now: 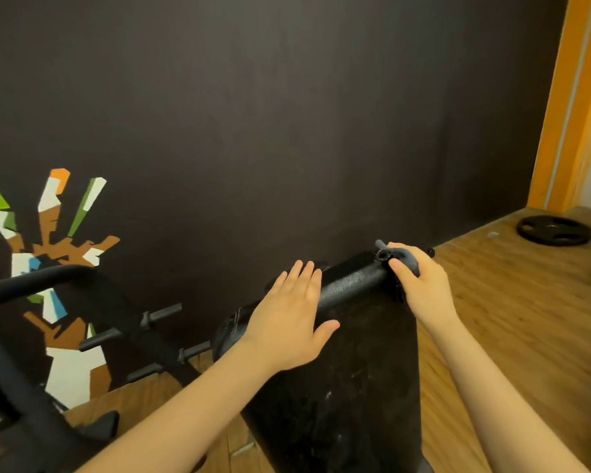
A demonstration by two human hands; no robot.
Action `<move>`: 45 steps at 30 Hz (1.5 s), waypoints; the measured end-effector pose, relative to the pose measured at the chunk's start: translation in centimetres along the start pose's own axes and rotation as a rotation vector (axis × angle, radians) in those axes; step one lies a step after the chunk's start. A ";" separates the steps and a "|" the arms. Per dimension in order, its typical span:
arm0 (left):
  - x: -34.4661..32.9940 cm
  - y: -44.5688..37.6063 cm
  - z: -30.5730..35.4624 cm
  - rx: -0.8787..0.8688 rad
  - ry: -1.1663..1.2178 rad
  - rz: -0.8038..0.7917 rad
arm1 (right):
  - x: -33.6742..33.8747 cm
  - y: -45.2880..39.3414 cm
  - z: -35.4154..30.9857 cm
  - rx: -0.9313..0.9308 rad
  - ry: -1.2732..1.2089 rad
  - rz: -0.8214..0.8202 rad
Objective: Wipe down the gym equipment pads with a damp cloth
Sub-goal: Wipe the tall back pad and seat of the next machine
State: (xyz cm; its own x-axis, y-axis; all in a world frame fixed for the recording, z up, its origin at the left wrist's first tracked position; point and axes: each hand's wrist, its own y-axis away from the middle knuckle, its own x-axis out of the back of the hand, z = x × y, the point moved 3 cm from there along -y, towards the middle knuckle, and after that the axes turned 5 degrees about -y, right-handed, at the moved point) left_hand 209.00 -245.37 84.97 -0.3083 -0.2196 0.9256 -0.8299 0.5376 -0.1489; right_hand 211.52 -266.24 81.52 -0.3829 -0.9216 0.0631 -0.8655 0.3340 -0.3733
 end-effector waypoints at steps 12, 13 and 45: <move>0.1 -0.1 0.1 0.002 -0.006 0.001 | -2.5 0.1 -1.9 0.200 0.356 -0.100; 0.1 -0.1 0.2 0.004 0.000 0.000 | -2.5 0.0 -2.0 0.240 0.415 -0.150; -5.7 12.1 -5.3 0.339 0.452 0.199 | -15.4 10.0 -8.8 0.471 0.582 -0.410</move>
State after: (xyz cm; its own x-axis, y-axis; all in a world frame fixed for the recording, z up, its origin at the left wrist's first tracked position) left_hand 203.20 -233.27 79.79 -0.3067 0.2673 0.9135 -0.9015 0.2264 -0.3689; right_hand 205.96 -247.01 84.94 -0.2849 -0.6607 0.6945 -0.7968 -0.2395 -0.5547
